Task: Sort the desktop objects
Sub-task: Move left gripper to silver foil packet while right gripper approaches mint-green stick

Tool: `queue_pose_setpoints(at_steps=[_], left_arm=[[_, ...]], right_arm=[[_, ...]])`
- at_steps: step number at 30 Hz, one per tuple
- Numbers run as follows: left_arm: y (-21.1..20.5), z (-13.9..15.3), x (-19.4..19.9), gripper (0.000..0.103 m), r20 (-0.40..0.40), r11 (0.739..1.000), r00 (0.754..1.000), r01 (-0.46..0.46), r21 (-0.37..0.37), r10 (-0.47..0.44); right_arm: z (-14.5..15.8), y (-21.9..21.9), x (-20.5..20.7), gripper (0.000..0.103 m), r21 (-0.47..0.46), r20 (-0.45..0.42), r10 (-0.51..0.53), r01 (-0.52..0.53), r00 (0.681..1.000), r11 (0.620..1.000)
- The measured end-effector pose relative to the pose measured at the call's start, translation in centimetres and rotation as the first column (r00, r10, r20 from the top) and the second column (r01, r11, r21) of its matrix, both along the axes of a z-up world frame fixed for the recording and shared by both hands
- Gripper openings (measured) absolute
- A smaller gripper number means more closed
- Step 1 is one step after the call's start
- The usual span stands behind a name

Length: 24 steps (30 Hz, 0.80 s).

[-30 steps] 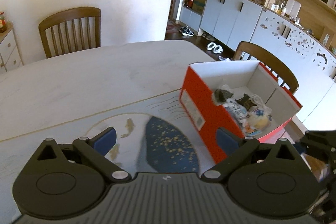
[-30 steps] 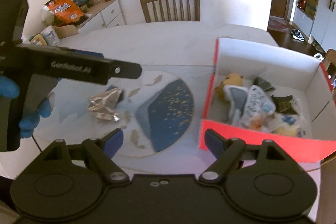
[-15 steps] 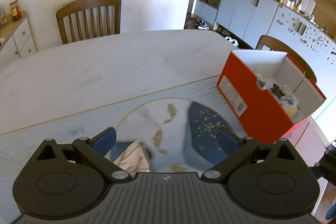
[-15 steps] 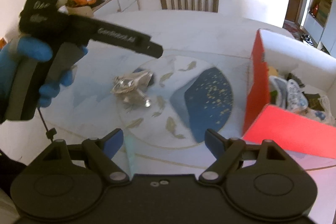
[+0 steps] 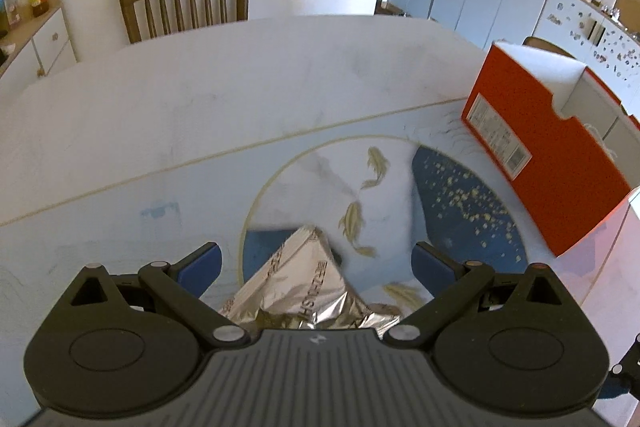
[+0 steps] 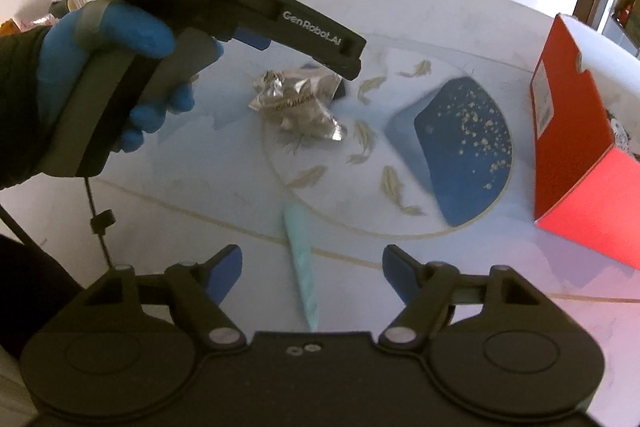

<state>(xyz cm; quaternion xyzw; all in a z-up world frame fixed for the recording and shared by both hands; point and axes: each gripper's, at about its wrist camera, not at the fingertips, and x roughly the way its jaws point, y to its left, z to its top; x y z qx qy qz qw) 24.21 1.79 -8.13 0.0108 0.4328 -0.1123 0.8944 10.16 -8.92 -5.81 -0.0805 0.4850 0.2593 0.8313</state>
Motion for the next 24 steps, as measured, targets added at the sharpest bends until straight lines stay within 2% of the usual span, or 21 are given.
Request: queue_pose_setpoints(at_steps=[7, 13, 24], left_arm=[[0.2, -1.8, -0.4, 0.102, -0.012, 1.000, 1.000, -0.016, -0.001, 0.016], [0.5, -2.7, -0.7, 0.102, -0.001, 0.999, 0.999, -0.041, 0.015, 0.041], [0.5, -4.0, -0.7, 0.101, -0.012, 0.997, 0.997, -0.070, 0.013, 0.070]], right_arm=[[-1.4, 0.8, -0.1, 0.072, -0.041, -0.012, 0.004, -0.005, 1.000, 0.999], [-2.2, 1.3, -0.4, 0.062, -0.055, -0.029, 0.017, -0.019, 0.999, 0.998], [-2.8, 1.7, -0.5, 0.057, -0.081, -0.031, 0.028, -0.030, 0.999, 0.996]])
